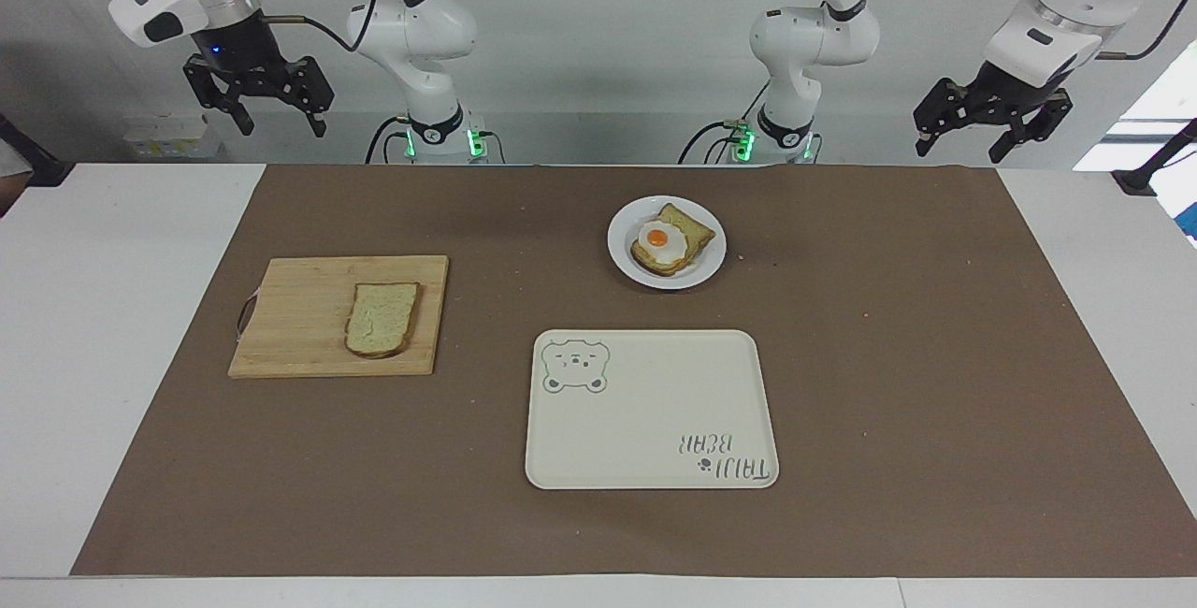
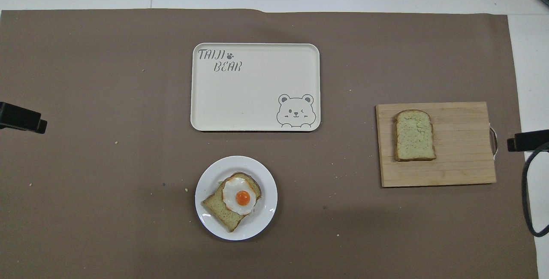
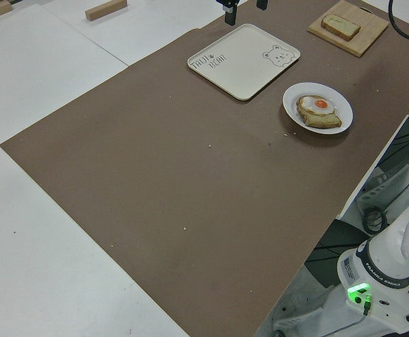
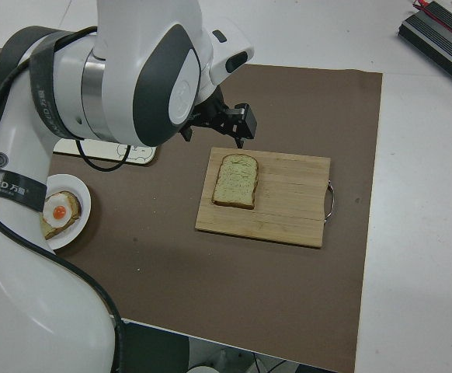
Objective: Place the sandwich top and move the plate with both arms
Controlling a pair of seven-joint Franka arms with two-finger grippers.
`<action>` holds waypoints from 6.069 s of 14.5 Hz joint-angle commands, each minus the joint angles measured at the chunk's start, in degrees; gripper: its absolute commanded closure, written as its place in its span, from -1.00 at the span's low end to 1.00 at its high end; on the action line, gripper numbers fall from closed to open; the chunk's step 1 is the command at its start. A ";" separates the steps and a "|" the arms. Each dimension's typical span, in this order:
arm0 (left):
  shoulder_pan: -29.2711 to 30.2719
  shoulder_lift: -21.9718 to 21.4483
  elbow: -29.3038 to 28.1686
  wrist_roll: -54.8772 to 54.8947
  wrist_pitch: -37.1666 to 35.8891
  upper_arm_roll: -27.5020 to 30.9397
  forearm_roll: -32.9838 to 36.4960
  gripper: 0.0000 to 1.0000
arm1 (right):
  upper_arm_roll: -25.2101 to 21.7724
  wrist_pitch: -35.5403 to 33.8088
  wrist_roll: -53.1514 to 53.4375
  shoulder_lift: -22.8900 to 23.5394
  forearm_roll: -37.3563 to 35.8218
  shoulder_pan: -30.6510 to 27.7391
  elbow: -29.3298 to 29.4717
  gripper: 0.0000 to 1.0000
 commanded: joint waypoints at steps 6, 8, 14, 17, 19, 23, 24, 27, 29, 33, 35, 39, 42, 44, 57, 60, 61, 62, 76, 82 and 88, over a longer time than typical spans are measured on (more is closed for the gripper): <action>-0.77 0.05 0.58 0.19 -1.11 0.37 0.04 -1.00 | 0.18 0.79 -0.86 -0.27 0.20 -0.53 -0.20 -1.00; -0.77 -0.03 0.58 0.10 -1.11 0.37 0.04 -1.00 | 0.18 0.79 -0.86 -0.27 0.20 -0.61 -0.29 -1.00; -0.77 -0.03 0.58 -0.07 -1.03 0.19 -0.05 -1.00 | 0.18 0.79 -0.86 -0.27 0.20 -0.61 -0.29 -1.00; -0.77 -0.03 0.49 -0.07 -1.03 0.19 -0.05 -1.00 | 0.18 0.79 -0.77 -0.27 0.29 -0.61 -0.29 -1.00; -0.77 -0.03 0.40 -0.07 -1.11 0.19 -0.05 -1.00 | 0.09 0.70 -0.86 -0.27 0.29 -0.61 -0.29 -1.00; -0.77 -0.12 0.14 -0.07 -1.20 0.19 -0.05 -1.00 | 0.18 0.88 -0.68 -0.27 0.64 -0.61 -0.20 -1.00; -0.77 -0.12 0.14 -0.16 -1.11 0.19 -0.05 -1.00 | 0.18 0.88 -0.68 -0.27 0.73 -0.61 -0.20 -1.00; -0.86 -0.12 0.14 -0.07 -1.20 0.10 -0.05 -1.00 | 0.18 0.88 -0.68 -0.18 0.73 -0.61 -0.20 -1.00; -0.86 -0.12 0.14 -0.07 -1.20 0.10 -0.05 -1.00 | 0.09 0.88 -0.86 -0.18 0.73 -0.70 -0.11 -1.00; -0.77 -0.12 0.14 -0.07 -1.11 0.19 -0.05 -1.00 | 0.09 0.88 -1.29 -0.18 0.73 -0.70 -0.02 -1.00; -0.77 -0.12 0.14 -0.07 -1.11 0.19 -0.05 -1.00 | 0.09 0.35 -1.30 -0.18 0.73 -0.70 -0.11 -1.00; -0.77 -0.12 0.14 -0.07 -1.11 0.19 -0.05 -1.00 | 0.01 -0.09 -1.30 -0.27 0.73 -0.70 -0.11 -1.00; -0.86 -0.12 0.14 -0.07 -1.20 0.10 -0.05 -1.00 | 0.01 -0.53 -1.30 -0.27 0.20 -0.70 -0.11 -1.00; -0.86 -0.12 0.14 -0.07 -1.29 0.19 -0.05 -1.00 | 0.01 -0.88 -1.30 -0.35 0.20 -0.61 -0.11 -1.00; -1.04 -0.12 0.05 -0.16 -1.29 0.10 -0.05 -1.00 | 0.01 11.49 -1.65 2.53 1.17 -2.46 -4.93 -1.00; -1.04 -0.12 0.05 -0.16 -1.29 0.10 -0.05 -1.00 | 0.01 18.61 -2.00 7.18 1.26 -2.37 -6.97 -1.00; -1.04 -0.12 0.05 -0.16 -1.29 0.10 -0.05 -1.00 | 0.01 20.46 -2.00 9.03 1.34 -2.46 -6.97 -1.00; -1.04 -0.12 0.05 -0.16 -1.29 0.10 -0.05 -1.00 | 0.01 22.21 -2.00 10.88 1.34 -2.63 -7.23 -1.00; -1.21 -0.65 -0.66 -0.25 -1.38 0.10 -0.05 -1.00 | 0.09 43.59 -4.02 21.18 9.85 -4.83 -21.73 -1.00; -1.21 -0.65 -0.66 -0.16 -1.38 0.10 -0.05 -1.00 | 0.09 46.22 -5.34 22.50 10.22 -4.74 -25.06 -1.00; -1.30 -0.65 -0.66 -0.25 -1.38 0.10 -0.05 -1.00 | 0.18 46.84 -5.34 22.41 12.15 -4.57 -26.74 -1.00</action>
